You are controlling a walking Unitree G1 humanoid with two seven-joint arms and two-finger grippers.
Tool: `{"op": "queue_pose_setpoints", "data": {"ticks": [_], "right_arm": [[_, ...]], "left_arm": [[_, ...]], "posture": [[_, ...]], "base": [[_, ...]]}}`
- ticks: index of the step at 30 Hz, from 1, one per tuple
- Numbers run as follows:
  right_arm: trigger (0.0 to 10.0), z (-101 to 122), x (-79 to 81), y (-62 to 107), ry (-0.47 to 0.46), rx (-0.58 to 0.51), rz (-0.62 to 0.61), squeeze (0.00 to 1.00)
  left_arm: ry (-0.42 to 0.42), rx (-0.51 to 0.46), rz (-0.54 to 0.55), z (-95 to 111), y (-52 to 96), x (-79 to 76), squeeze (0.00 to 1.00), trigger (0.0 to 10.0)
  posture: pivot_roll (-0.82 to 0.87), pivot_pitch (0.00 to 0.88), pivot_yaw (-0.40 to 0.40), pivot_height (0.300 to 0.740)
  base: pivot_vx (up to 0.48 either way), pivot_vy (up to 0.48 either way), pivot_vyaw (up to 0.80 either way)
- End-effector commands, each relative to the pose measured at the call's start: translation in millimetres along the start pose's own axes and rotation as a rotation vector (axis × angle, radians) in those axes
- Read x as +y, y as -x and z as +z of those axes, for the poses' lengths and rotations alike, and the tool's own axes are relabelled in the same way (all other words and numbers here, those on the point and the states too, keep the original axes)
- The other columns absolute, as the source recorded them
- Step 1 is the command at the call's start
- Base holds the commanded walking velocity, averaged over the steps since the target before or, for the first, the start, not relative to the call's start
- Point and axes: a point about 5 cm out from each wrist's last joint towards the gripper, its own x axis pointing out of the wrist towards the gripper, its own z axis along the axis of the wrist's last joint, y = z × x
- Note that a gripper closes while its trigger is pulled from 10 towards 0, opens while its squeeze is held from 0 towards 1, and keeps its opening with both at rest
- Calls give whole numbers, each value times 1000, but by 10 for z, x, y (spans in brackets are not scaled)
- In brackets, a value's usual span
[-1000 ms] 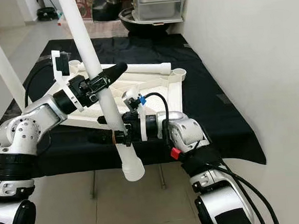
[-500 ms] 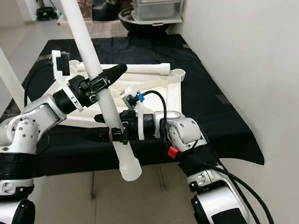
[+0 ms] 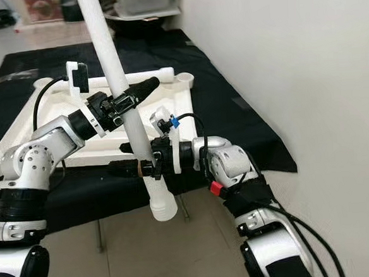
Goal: Building children table
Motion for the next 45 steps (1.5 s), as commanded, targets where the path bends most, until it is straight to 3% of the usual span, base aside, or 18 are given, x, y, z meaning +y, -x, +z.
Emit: {"op": "queue_pose_setpoints", "data": {"ticks": [1, 25, 38, 45], "right_arm": [[10000, 5, 30, -50, 12, -2, 23, 0], [10000, 35, 9, -48, 35, -5, 11, 0], [10000, -8, -79, -64, 83, 107, -20, 0], [10000, 88, -151, -121, 100, 121, -53, 0]], "left_arm": [[-16, -34, -40, 59, -72, -52, 0, 10000], [-25, -33, -40, 82, -87, -35, 0, 10000], [-24, -6, -75, 66, -153, -61, 0, 10000], [-9, 30, -123, -37, -223, -143, 0, 10000]], "posture": [[49, 19, -30, 740], [51, 32, -27, 740], [47, 37, -26, 740], [46, 41, -28, 740]], "base": [[0, 0, -763], [0, 0, -732], [0, 0, 0], [0, 0, 0]]}}
